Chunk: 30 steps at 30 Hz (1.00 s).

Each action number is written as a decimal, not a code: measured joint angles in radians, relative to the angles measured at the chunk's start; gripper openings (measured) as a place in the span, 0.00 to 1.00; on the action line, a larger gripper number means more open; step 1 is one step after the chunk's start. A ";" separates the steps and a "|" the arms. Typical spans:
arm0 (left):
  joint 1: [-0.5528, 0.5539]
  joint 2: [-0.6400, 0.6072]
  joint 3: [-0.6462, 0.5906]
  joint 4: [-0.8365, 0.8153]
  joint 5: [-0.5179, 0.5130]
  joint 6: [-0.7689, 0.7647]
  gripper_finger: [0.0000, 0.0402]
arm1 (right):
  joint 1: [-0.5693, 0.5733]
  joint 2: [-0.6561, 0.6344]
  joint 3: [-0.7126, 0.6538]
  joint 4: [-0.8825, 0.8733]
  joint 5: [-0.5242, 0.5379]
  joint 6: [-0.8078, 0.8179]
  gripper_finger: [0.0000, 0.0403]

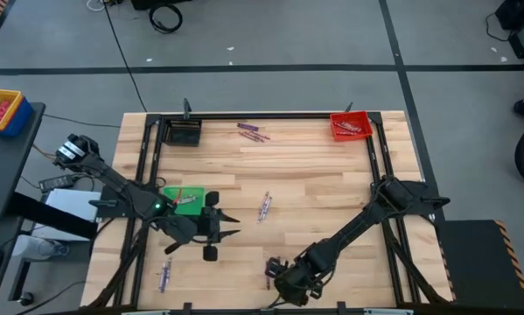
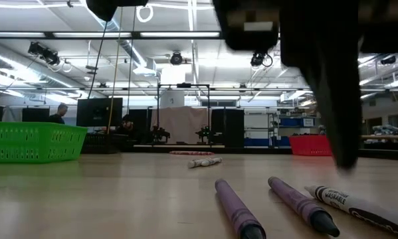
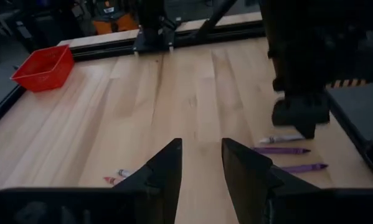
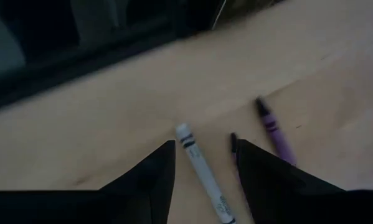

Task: Sort crayons
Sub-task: Put the white crayon into the green bin

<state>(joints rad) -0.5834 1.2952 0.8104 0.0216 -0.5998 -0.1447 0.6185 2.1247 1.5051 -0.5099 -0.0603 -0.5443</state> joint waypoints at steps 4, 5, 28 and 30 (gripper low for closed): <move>0.013 0.002 0.000 -0.006 0.000 0.000 0.31 | -0.031 0.034 -0.001 -0.005 -0.025 -0.034 0.42; 0.018 0.002 0.000 -0.006 0.000 0.000 0.31 | -0.039 0.035 -0.001 -0.009 -0.026 -0.035 0.41; 0.026 0.002 0.000 0.000 0.001 0.019 0.31 | -0.040 0.038 -0.001 -0.037 -0.066 0.001 0.06; 0.026 0.007 0.000 0.006 0.001 0.018 0.31 | -0.027 0.030 -0.003 -0.026 -0.060 0.026 0.07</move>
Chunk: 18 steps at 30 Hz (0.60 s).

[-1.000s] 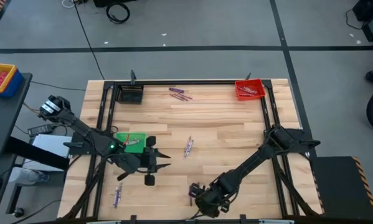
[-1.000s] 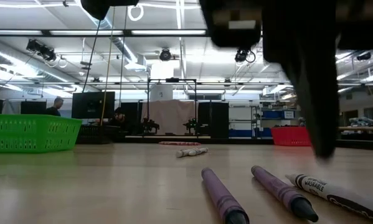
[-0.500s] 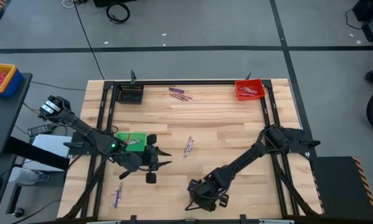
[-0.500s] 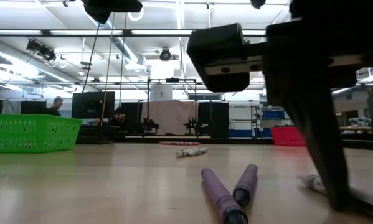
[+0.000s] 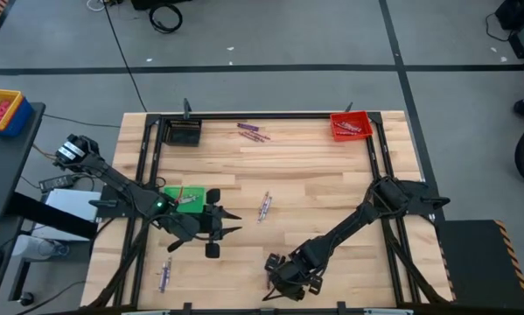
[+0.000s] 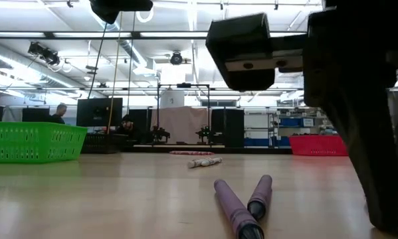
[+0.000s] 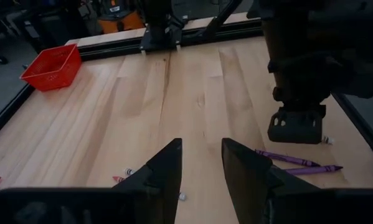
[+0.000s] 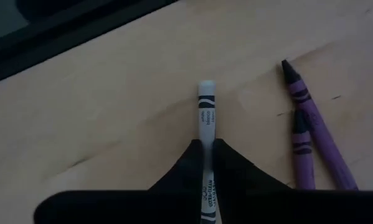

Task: Sort crayons
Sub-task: Put the white crayon into the green bin

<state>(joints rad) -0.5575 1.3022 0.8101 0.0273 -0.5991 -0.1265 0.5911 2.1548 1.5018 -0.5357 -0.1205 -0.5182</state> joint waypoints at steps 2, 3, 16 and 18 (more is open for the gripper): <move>0.004 0.016 0.000 0.006 0.002 0.009 0.31 | 0.016 -0.021 -0.002 0.022 0.020 0.043 0.07; 0.005 0.024 0.000 0.007 0.002 0.015 0.31 | 0.024 -0.043 -0.002 0.033 0.032 0.069 0.07; 0.006 0.175 0.000 0.486 0.227 0.308 0.31 | 0.048 -0.380 -0.039 0.298 0.338 0.302 0.01; 0.006 0.204 0.000 0.554 0.252 0.332 0.31 | 0.063 -0.416 -0.077 0.414 0.402 0.285 0.01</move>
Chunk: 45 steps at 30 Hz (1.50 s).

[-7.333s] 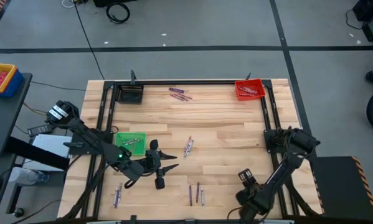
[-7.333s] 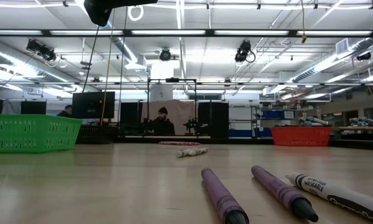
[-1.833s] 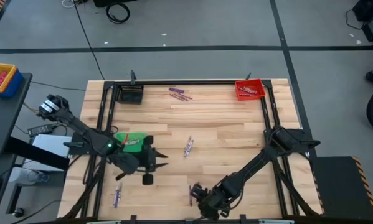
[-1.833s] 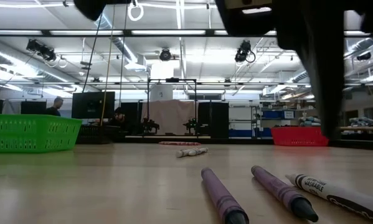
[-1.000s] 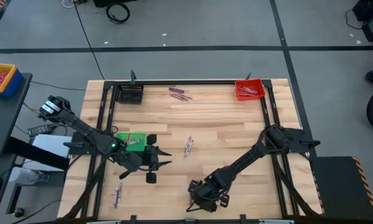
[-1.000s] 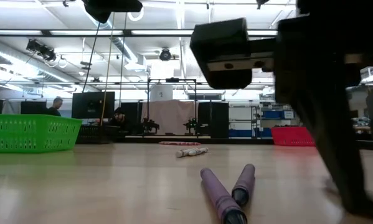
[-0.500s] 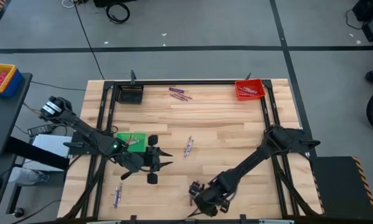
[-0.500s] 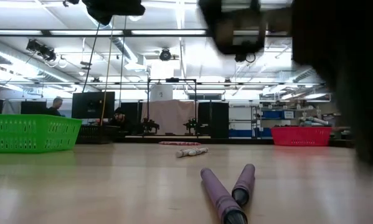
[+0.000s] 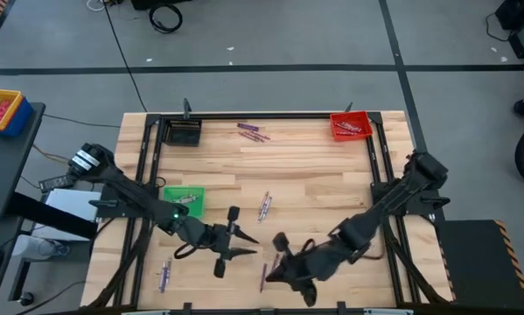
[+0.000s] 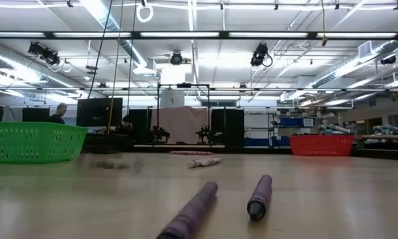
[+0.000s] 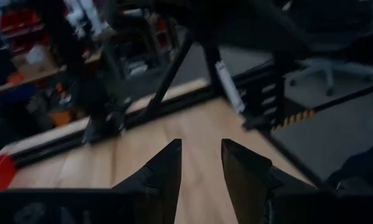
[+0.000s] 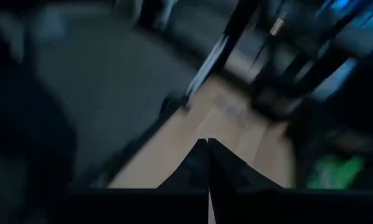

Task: Sort crayons
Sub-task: Put the white crayon into the green bin

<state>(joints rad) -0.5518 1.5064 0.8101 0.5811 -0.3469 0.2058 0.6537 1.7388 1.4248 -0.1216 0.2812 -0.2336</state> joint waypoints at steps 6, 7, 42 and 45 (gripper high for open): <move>-0.001 0.020 0.000 -0.024 -0.053 0.004 0.31 | 0.017 -0.044 -0.111 0.092 0.260 0.131 0.01; -0.006 0.006 0.000 -0.064 -0.101 -0.002 0.31 | 0.013 -0.042 -0.131 0.090 0.291 0.193 0.01; 0.384 0.357 0.019 -0.316 -0.146 -0.856 0.31 | -0.203 -0.039 -0.480 0.181 0.352 0.912 0.20; 0.378 0.359 0.018 -0.325 -0.146 -0.872 0.31 | -0.203 -0.039 -0.480 0.181 0.353 0.912 0.20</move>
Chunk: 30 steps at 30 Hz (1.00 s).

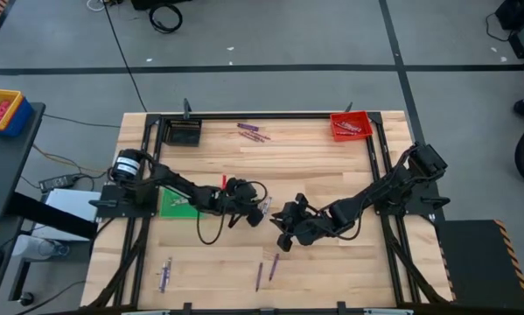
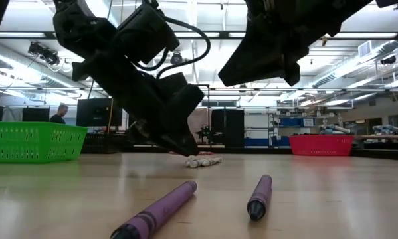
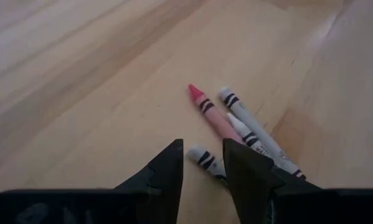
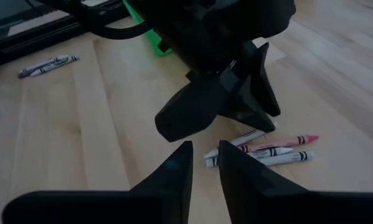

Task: Sort crayons
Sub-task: Put the white crayon into the green bin

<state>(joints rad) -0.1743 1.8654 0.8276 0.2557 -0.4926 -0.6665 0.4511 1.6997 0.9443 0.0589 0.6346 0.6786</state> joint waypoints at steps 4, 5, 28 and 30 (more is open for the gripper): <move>-0.023 0.006 0.000 0.002 -0.002 0.000 0.31 | 0.000 0.000 0.000 0.000 0.000 0.000 0.20; -0.029 0.009 0.000 0.005 -0.006 0.000 0.31 | 0.000 0.000 0.000 0.000 0.000 0.000 0.21; -0.027 0.004 0.004 -0.135 -0.041 0.040 0.30 | 0.012 0.000 0.000 0.017 -0.007 0.029 0.20; -0.027 0.004 0.003 -0.139 -0.043 0.046 0.26 | 0.012 0.000 0.000 0.017 -0.007 0.030 0.20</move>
<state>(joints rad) -0.2012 1.8694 0.8310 0.1172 -0.5357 -0.6201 0.4629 1.6997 0.9443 0.0761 0.6273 0.7082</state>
